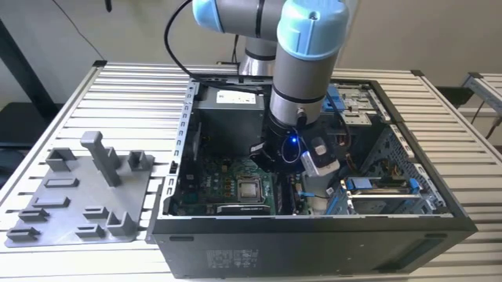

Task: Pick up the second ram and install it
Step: 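Insert the second ram into the second slot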

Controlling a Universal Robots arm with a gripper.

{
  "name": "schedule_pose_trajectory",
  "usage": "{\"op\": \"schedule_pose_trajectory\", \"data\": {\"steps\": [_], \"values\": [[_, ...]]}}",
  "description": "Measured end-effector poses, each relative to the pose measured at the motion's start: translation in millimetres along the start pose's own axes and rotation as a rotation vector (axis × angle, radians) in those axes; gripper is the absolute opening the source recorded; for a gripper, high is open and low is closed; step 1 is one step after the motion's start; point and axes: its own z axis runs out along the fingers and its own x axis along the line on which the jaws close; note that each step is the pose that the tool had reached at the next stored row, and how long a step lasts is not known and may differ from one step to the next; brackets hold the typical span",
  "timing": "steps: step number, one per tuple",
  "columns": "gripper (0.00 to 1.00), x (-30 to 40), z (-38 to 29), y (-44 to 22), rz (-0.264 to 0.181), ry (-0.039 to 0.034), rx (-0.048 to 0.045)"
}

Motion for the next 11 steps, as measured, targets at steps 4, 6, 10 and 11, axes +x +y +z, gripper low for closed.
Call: {"op": "schedule_pose_trajectory", "data": {"steps": [4, 6, 10, 11], "values": [[0.14, 0.1, 0.3, -0.2, -0.001, 0.0001, 0.0002], [0.14, 0.2, 0.5, -0.2, -0.004, 0.0000, -0.0001], [0.14, 0.3, 0.6, -0.1, -0.018, -0.0001, -0.0003], [0.14, 0.2, 0.7, -0.1, -0.018, -0.0002, -0.0003]]}}
